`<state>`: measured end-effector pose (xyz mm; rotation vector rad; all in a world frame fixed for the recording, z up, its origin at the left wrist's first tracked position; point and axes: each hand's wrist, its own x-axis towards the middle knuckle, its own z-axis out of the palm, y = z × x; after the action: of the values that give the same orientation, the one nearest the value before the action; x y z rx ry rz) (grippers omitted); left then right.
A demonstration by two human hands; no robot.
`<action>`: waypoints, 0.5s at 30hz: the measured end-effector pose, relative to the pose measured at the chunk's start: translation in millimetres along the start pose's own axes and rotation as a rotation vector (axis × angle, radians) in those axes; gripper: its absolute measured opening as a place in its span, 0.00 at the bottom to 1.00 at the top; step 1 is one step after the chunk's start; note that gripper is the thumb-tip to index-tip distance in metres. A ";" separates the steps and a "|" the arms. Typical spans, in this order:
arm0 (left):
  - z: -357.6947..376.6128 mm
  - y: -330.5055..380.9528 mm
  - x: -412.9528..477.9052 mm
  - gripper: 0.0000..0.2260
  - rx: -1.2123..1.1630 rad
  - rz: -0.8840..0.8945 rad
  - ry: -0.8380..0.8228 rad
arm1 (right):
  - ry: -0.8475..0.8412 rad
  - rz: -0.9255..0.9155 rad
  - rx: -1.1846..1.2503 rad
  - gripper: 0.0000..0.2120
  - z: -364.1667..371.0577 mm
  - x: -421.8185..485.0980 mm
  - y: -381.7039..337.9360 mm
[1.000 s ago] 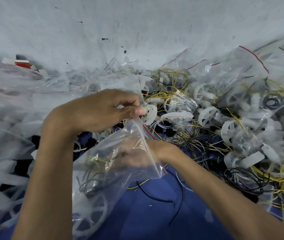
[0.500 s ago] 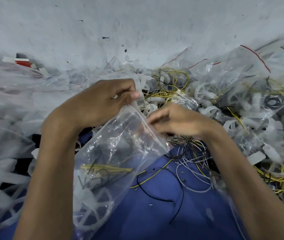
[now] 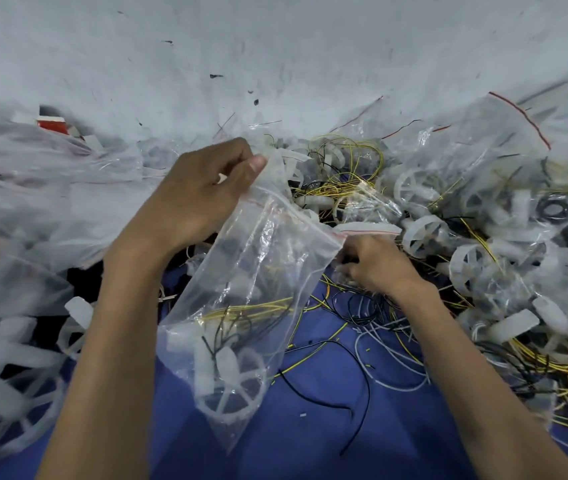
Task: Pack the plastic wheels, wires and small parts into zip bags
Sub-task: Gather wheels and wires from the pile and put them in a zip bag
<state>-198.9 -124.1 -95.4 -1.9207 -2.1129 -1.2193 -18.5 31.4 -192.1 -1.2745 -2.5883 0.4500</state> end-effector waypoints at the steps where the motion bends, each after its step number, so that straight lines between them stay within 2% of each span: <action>1: -2.3 -3.6 -1.2 0.18 -0.016 -0.033 -0.065 | 0.000 -0.022 0.022 0.10 -3.3 0.3 0.3; 3: -6.8 -7.6 -4.4 0.18 -0.056 -0.089 -0.222 | -0.048 -0.081 0.024 0.17 -12.6 1.2 0.7; 6: -7.0 -11.0 -6.1 0.16 -0.104 -0.072 -0.337 | -0.093 -0.160 0.054 0.14 -27.3 1.2 0.6; 10: -1.6 -8.0 -6.6 0.10 -0.231 -0.022 -0.301 | -0.067 -0.173 0.198 0.12 -39.6 -5.7 -2.2; 15: 12.9 2.3 -0.7 0.08 -0.262 0.042 -0.103 | 0.017 -0.347 0.741 0.10 -60.5 -24.2 -25.0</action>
<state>-190.8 -117.7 -103.5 -2.1639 -2.0342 -1.4841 -2.5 8.2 -128.3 -0.5619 -2.2011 1.1609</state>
